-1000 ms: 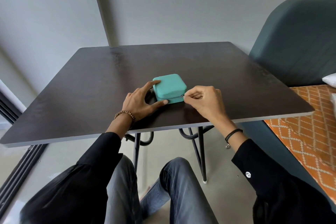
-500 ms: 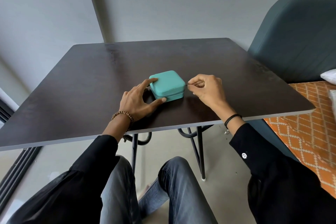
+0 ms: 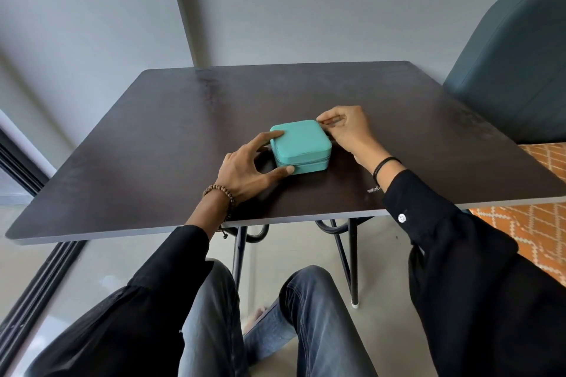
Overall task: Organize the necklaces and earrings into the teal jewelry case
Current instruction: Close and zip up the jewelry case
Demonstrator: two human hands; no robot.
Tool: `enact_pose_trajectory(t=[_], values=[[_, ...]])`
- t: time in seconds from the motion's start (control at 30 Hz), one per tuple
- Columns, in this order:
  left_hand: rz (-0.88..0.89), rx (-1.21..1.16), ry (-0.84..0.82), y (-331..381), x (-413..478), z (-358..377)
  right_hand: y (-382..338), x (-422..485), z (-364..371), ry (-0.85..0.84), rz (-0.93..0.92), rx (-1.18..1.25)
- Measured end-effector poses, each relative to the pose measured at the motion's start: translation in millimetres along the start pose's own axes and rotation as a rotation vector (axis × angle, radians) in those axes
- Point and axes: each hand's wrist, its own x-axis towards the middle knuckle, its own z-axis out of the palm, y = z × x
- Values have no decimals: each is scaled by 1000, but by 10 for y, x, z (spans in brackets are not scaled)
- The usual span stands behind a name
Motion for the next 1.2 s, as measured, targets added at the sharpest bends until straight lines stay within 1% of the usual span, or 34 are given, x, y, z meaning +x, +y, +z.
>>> enact_pose_trajectory(t=[0.27,0.4,0.47,0.63,0.8,0.93,1.1,1.2], values=[[-13,-105,-35,-51,29,-10,-53,25,56,-126,-1,11],[-26,-138,-50,-18,7,-20,-74,-61,57,-146,7,-16],[-42,-145,-38,5,-2,-15,-32,-106,90,-109,55,9],[-142,-204,-6,48,-29,-15,-53,-360,98,77,144,-24],[-122,-254,17,36,-116,-41,-52,-626,119,95,144,-86],[-121,-320,43,27,-200,-54,-40,-737,137,54,131,-3],[-146,-309,73,4,-210,-55,-131,-829,185,-9,113,173],[-165,-316,114,-52,-173,-57,-158,-845,242,-24,109,231]])
